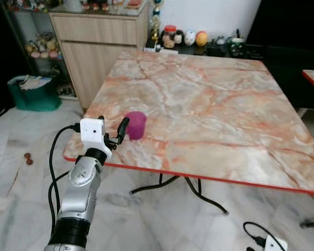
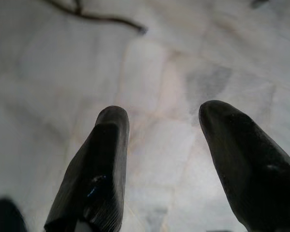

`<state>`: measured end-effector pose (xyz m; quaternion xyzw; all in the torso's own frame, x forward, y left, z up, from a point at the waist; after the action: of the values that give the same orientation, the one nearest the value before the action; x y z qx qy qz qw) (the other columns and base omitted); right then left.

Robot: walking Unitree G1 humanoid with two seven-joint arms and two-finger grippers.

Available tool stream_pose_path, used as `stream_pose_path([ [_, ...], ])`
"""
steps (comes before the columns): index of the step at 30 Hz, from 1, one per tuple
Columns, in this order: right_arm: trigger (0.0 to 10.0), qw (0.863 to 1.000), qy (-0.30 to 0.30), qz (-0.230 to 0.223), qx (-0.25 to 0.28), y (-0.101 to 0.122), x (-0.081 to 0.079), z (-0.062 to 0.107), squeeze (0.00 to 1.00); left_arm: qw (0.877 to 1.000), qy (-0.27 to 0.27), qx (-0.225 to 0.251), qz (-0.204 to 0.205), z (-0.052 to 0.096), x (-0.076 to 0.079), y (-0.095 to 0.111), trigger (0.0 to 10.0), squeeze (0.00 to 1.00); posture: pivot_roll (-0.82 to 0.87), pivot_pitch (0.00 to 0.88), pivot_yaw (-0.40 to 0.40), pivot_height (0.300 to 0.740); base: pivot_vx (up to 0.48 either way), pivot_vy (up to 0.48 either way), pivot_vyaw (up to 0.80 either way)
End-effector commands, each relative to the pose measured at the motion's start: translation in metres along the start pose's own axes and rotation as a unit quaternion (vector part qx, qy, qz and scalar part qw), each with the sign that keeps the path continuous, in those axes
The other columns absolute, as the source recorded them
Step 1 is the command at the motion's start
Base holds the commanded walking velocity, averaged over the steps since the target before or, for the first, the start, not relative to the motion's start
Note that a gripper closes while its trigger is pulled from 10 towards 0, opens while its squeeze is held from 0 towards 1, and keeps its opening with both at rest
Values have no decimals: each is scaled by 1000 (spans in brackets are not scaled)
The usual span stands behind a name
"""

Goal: Setting the table

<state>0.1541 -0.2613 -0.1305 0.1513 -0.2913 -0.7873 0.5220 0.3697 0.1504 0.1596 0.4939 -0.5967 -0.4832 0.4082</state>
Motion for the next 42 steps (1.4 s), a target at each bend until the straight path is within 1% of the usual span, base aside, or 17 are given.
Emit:
stream_pose_path([
  [1,10000,1000,9,15,-1,-5,-3,2,0,1000,2,2,6,1,0,2,10000,0,144,0,-66,740,296,0,0],
  [3,10000,1000,3,14,-12,-16,2,5,0,1000,1,1,6,2,0,2,10000,0,135,0,-61,740,292,0,0],
  [7,10000,1000,-5,12,-23,-24,7,8,0,1000,-1,0,6,2,1,1,10000,0,127,0,-56,740,290,0,0],
  [17,10000,1000,1,10,-28,-23,3,7,0,1000,-17,-3,14,2,3,7,10000,0,134,0,-58,740,27,0,0],
  [21,10000,999,8,10,-35,-24,-2,6,0,998,-46,-21,47,6,9,20,10000,0,149,0,-63,740,0,0,0],
  [24,10000,999,12,11,-39,-25,-4,6,0,996,-60,-37,47,6,11,32,10000,0,152,0,-60,740,0,0,0],
  [26,10000,999,12,11,-38,-25,-3,6,0,996,-58,-48,44,6,10,32,10000,0,152,0,-60,740,0,0,0],
  [27,10000,999,12,12,-38,-25,-3,6,0,996,-54,-54,35,5,7,32,10000,129,156,0,-60,740,0,0,0],
  [28,10000,999,13,13,-38,-24,-4,5,0,997,-40,-70,18,3,1,32,10000,1000,156,0,-60,740,0,0,0],
  [29,10000,999,13,13,-38,-23,-4,5,0,996,-27,-83,10,2,-3,33,10000,1000,156,0,-60,740,0,0,0],
  [32,10000,999,15,15,-39,-23,-5,5,0,992,2,-124,33,0,-12,27,10000,1000,162,0,-61,740,0,0,0],
  [34,10000,999,15,15,-39,-23,-5,5,0,985,15,-167,25,3,-18,21,10000,1000,162,0,-61,740,0,0,0],
  [37,10000,999,16,16,-39,-23,-5,5,0,982,30,-183,21,3,-24,18,10000,1000,162,0,-61,740,0,0,0],
  [38,10000,999,18,17,-39,-22,-6,5,0,978,55,-199,16,4,-32,12,10000,1000,163,0,-61,740,0,0,0],
  [40,10000,999,19,17,-39,-22,-7,5,0,974,72,-213,30,4,-35,7,10000,1000,159,0,-64,740,0,0,0],
  [41,10000,999,20,17,-39,-22,-7,5,0,972,73,-219,37,5,-34,5,10000,0,159,0,-64,740,0,0,0],
  [42,10000,999,20,17,-39,-23,-7,5,0,971,73,-224,41,5,-33,4,10000,0,160,0,-63,740,0,0,0],
])
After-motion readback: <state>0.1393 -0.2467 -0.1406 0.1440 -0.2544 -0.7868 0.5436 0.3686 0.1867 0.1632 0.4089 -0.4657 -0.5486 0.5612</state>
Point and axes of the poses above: a point about 5 cm out from each wrist's last joint towards the gripper, its own z axis pointing back from the gripper into the wrist, its own y axis along the axis of the wrist's last joint, x = y × z, the point moved 5 cm from there along -z, pointing out of the wrist towards the gripper
